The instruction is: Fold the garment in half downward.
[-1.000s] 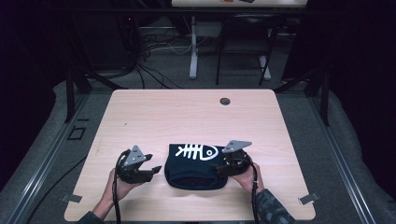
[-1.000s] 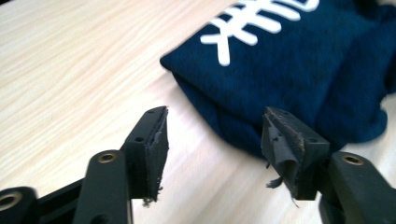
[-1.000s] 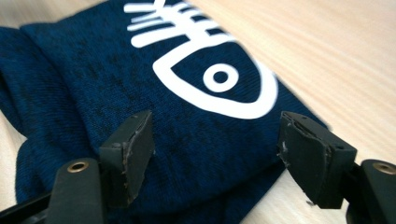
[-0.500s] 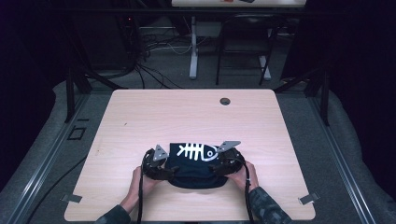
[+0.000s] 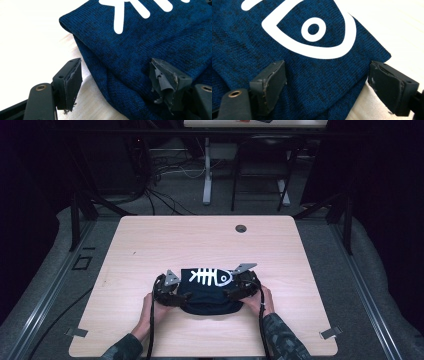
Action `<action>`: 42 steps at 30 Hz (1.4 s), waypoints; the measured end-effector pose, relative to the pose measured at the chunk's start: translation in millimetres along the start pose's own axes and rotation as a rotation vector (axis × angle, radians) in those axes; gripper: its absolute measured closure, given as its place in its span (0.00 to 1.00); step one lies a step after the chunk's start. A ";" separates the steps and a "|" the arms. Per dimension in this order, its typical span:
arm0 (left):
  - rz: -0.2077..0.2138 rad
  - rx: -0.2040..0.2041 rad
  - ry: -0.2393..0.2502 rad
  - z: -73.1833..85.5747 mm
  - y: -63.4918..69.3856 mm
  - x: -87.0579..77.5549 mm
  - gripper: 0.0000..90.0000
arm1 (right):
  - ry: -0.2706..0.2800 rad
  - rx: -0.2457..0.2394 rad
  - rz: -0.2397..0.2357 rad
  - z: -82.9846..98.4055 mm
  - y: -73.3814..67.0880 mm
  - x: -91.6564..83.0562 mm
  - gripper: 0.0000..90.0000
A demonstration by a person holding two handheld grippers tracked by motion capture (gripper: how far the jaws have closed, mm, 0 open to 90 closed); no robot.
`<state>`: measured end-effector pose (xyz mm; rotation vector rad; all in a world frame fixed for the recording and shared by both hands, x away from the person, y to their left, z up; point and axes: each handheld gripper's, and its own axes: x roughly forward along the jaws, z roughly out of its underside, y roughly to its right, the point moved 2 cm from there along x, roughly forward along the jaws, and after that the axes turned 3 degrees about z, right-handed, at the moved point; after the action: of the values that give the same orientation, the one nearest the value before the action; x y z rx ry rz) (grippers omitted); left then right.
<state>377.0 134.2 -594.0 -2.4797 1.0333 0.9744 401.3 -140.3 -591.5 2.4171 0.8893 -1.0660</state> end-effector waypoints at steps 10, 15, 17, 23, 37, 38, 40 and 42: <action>0.010 -0.017 0.007 -1.1 -2.2 -5.1 0.22 | 0.012 -0.005 0.018 -3.3 -1.6 -4.3 0.12; 0.003 -0.018 0.029 -1.7 -3.1 -19.8 0.17 | 0.037 0.008 0.008 -4.3 -3.4 -16.4 0.10; 0.003 -0.023 0.035 -1.5 -3.3 -23.7 0.16 | 0.051 0.012 0.009 -4.4 -3.2 -19.9 0.10; -0.021 -0.029 0.061 3.9 -9.1 -49.3 0.12 | 0.078 0.031 0.012 -0.9 2.4 -44.8 0.09; -0.125 -0.102 0.028 39.7 -37.0 -93.4 0.03 | 0.061 0.080 0.061 38.1 18.7 -84.3 0.09; -0.125 -0.102 0.028 39.7 -37.0 -93.4 0.03 | 0.061 0.080 0.061 38.1 18.7 -84.3 0.09; -0.133 -0.112 0.021 45.8 -39.5 -96.1 0.02 | 0.060 0.100 0.071 48.5 23.1 -88.0 0.09; -0.138 -0.121 0.008 52.2 -41.8 -97.9 0.01 | 0.050 0.102 0.074 51.8 25.0 -89.3 0.09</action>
<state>331.3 239.7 -565.5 -2.6145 0.8156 1.0122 344.1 -222.6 -556.5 2.5489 0.7717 -1.0520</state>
